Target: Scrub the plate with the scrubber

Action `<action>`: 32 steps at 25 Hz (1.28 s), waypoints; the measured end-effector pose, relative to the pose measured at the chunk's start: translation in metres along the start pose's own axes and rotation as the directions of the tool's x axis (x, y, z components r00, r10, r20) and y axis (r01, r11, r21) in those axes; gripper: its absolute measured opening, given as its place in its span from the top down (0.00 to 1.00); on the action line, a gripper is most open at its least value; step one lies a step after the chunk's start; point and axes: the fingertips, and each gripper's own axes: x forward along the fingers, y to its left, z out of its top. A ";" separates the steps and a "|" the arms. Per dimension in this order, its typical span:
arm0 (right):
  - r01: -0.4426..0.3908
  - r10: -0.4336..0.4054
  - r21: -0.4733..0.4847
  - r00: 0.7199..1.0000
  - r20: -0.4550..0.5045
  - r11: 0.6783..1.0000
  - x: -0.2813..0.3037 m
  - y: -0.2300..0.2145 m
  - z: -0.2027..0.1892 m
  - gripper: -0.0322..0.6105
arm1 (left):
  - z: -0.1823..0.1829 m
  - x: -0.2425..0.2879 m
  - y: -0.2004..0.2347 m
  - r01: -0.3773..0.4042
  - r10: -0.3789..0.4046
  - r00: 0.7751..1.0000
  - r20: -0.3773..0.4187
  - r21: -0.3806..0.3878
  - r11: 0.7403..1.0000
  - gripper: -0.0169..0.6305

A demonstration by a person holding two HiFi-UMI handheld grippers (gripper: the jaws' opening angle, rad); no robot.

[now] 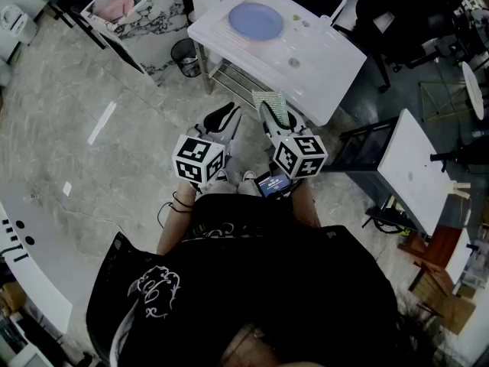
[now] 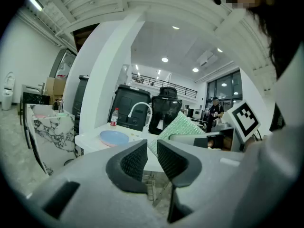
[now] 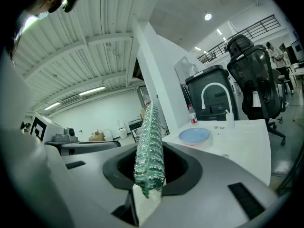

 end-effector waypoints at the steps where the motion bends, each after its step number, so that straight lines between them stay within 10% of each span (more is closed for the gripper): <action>1: -0.001 0.001 -0.002 1.000 0.000 1.000 0.002 0.001 0.000 0.81 | 0.000 -0.001 0.002 -0.001 0.001 1.000 -0.001 0.001 1.000 0.86; 32: 0.079 -0.078 0.049 0.997 -0.014 0.996 0.057 0.016 -0.012 0.81 | -0.005 -0.008 0.082 0.037 -0.037 0.999 -0.033 -0.020 0.999 0.86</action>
